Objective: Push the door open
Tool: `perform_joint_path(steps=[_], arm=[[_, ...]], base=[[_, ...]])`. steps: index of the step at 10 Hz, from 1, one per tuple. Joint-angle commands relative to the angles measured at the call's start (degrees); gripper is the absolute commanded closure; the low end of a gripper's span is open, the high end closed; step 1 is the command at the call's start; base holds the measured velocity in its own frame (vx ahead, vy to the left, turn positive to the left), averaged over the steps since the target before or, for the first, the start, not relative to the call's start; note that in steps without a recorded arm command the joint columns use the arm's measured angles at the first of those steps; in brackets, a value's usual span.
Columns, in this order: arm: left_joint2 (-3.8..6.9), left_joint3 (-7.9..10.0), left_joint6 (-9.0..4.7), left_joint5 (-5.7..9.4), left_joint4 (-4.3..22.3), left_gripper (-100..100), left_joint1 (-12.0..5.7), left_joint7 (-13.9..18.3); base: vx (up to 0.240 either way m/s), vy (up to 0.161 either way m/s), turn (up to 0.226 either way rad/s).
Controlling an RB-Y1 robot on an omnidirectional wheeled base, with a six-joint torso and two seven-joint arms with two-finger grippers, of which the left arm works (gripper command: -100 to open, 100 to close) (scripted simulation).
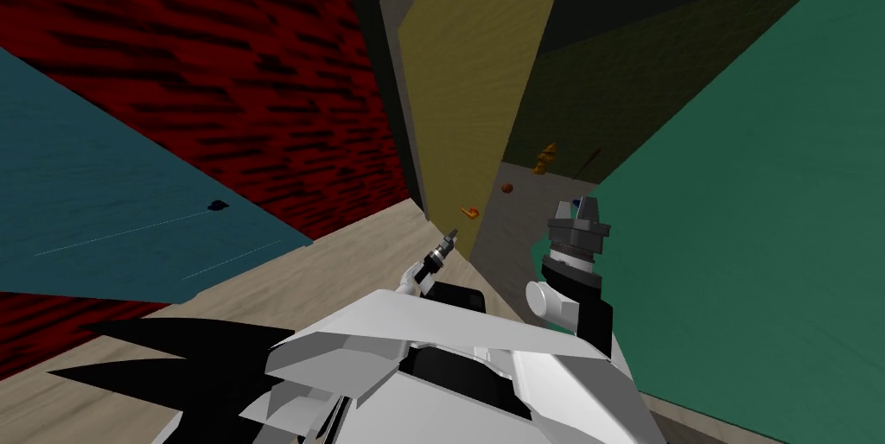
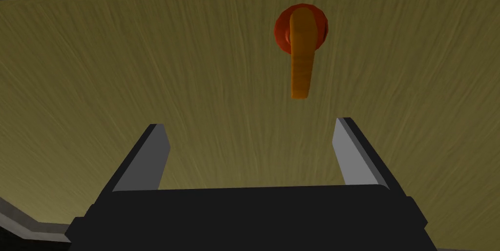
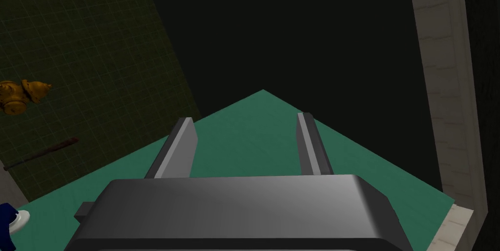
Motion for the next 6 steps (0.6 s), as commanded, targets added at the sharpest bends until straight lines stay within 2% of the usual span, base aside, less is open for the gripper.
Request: perform_joint_path(steps=[1,3,6], arm=[[-0.28,-0.62,0.02,-0.24,1.79,-100,-0.91,0.33],[-0.94,-1.54,-0.49,-0.61,5.13,-100,-2.24,0.63],[-1.61,-2.35,-0.95,-0.94,8.09,-100,-3.41,0.90]], base=[[0.125,0.091,-0.026],[0.143,0.081,-0.025],[0.110,0.060,-0.018]])
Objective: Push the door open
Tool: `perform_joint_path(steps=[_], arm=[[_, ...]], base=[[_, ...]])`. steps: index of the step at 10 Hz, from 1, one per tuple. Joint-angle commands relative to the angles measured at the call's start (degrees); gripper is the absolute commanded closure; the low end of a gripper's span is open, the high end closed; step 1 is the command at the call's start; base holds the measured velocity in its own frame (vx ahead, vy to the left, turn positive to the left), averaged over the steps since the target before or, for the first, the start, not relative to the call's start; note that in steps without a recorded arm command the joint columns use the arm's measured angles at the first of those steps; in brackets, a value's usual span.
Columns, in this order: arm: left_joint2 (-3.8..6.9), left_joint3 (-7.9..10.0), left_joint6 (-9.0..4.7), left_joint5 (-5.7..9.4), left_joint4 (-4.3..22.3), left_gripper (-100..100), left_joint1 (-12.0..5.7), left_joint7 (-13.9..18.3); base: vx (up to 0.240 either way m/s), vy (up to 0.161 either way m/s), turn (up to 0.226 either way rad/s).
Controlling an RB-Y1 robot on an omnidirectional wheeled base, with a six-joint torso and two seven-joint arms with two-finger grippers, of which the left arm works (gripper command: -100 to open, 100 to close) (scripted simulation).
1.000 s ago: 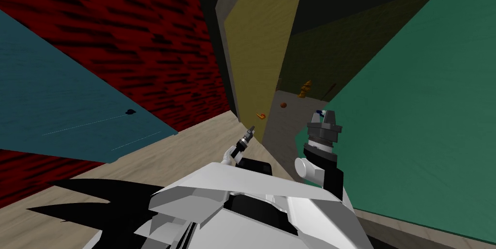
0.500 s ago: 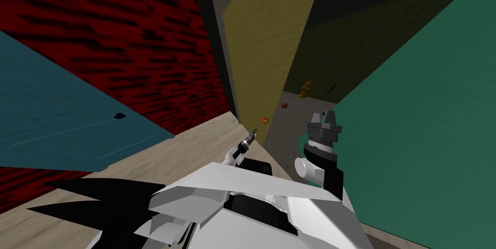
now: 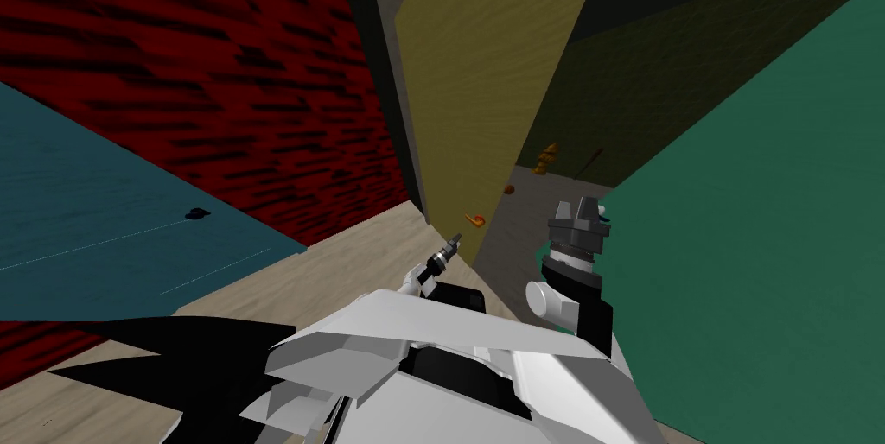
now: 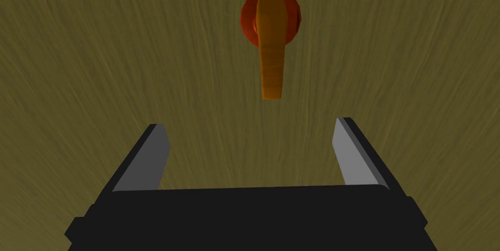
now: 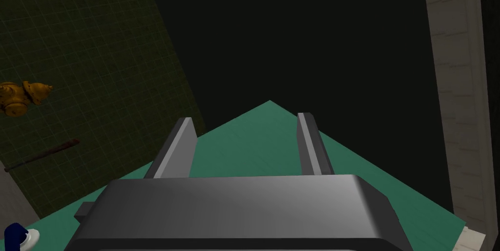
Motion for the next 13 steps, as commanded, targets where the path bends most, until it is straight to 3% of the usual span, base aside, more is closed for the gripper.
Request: perform_joint_path(steps=[1,4,5,6,9,11,13], arm=[[-0.51,-0.78,0.04,-0.32,1.61,-100,-0.65,0.32],[-1.46,-1.62,-0.43,-0.66,4.66,-100,-1.87,0.60],[-1.24,-1.52,-0.23,-0.63,4.04,-100,-1.62,0.62],[-0.34,-1.34,-0.27,-0.52,4.37,-100,-1.75,0.45],[0.11,-1.02,-0.18,-0.35,4.67,-100,-1.85,0.16],[-0.54,-0.68,-0.08,-0.16,5.00,-100,-1.96,-0.14],[-2.19,-0.39,0.00,0.00,5.27,-100,-2.06,-0.41]], base=[[0.151,0.076,-0.027],[0.148,0.076,-0.021],[0.054,0.028,-0.003],[0.072,-0.059,-0.042],[0.146,-0.101,-0.022],[0.169,-0.154,-0.037],[0.177,-0.148,-0.029]])
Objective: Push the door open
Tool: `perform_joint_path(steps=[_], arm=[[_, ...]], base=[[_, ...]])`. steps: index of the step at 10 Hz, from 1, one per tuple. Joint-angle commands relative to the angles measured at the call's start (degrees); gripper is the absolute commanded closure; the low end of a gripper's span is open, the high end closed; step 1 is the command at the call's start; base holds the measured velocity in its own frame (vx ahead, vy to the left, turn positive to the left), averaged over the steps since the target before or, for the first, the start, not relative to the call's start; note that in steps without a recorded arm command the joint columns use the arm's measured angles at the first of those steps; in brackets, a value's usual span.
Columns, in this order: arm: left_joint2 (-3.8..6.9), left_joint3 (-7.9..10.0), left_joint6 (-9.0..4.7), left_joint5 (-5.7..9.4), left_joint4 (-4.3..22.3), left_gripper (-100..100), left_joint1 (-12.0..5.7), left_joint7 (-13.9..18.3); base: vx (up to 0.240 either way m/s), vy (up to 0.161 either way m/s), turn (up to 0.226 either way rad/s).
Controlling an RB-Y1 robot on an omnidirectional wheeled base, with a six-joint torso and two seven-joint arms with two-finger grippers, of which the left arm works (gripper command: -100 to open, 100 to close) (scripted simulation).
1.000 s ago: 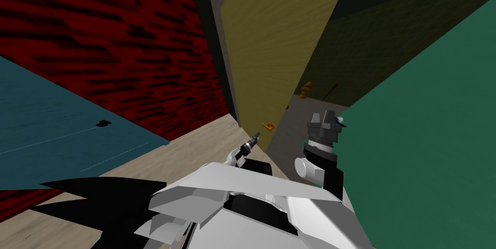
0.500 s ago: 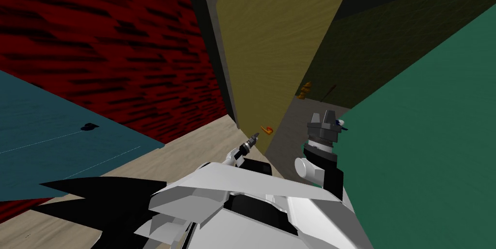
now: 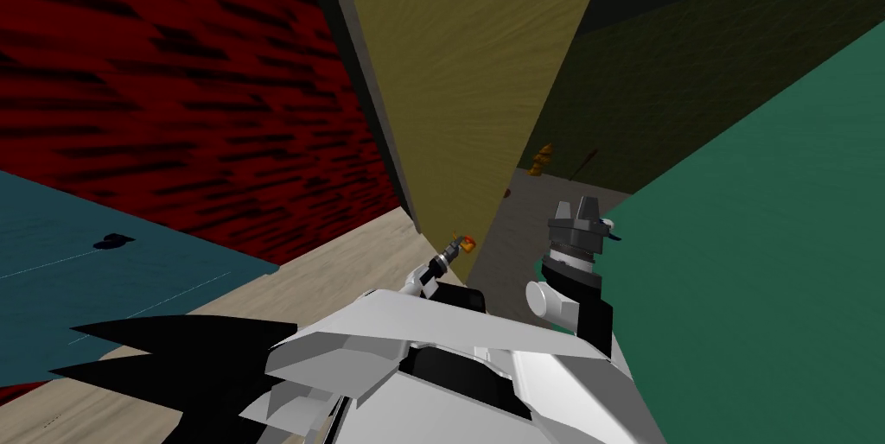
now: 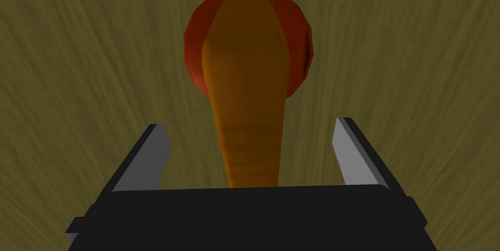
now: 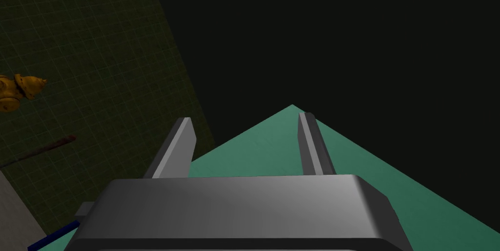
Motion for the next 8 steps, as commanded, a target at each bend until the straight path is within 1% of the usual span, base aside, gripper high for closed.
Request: perform_joint_path(steps=[1,2,4,7,8], arm=[[0.00,0.00,0.00,0.00,0.00,-100,0.00,0.00],[0.00,0.00,0.00,0.00,0.00,100,0.00,0.00],[0.00,0.00,0.00,0.00,0.00,100,0.00,0.00],[0.00,0.00,0.00,0.00,0.00,100,0.00,0.00],[0.43,0.70,0.08,0.39,-0.15,100,-0.33,-0.22]], base=[[0.077,-0.067,0.002],[-0.009,0.007,0.005],[-0.015,0.025,-0.019],[0.000,-0.001,0.006],[0.057,-0.088,0.024]])
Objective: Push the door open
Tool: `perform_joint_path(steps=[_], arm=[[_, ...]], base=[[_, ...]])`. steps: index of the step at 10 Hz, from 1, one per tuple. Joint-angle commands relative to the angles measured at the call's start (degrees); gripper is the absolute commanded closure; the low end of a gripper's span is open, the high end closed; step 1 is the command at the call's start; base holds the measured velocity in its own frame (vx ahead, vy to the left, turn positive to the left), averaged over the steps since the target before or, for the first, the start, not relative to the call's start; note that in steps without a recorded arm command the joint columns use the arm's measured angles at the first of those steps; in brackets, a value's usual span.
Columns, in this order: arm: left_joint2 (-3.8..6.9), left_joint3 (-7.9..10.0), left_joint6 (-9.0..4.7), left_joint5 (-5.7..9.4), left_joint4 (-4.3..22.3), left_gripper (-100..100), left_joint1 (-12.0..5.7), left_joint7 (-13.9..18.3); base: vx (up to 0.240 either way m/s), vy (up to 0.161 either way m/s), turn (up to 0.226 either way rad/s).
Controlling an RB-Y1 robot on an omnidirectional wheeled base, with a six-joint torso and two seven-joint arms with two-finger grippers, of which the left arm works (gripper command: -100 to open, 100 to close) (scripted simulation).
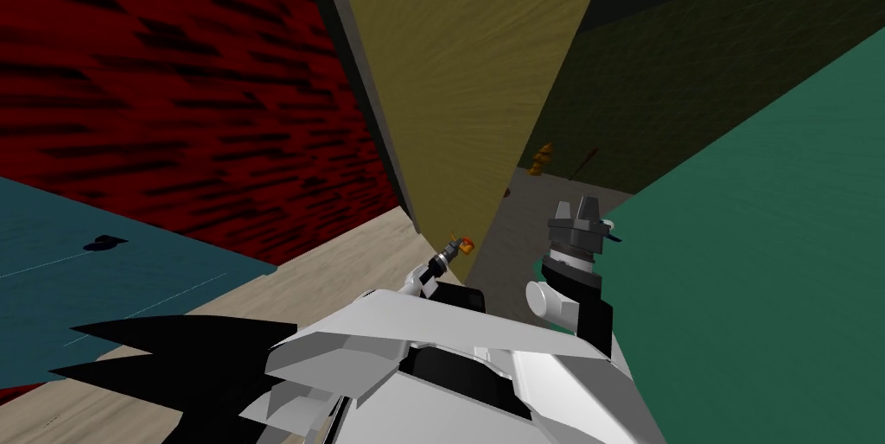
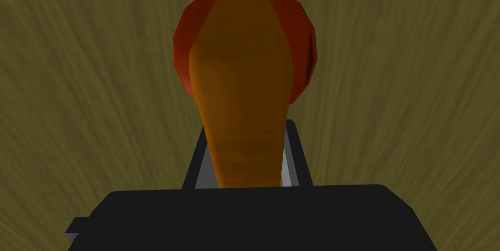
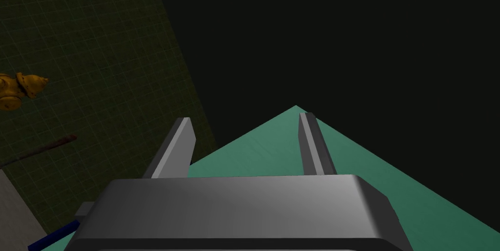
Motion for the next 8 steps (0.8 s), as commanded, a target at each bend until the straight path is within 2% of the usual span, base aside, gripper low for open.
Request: perform_joint_path(steps=[1,8], arm=[[0.39,0.96,-0.38,0.53,0.77,100,-0.58,-0.38],[2.24,4.29,-0.28,2.42,0.89,100,-0.54,-1.58]], base=[[0.108,-0.134,0.056],[0.111,-0.160,0.042]])
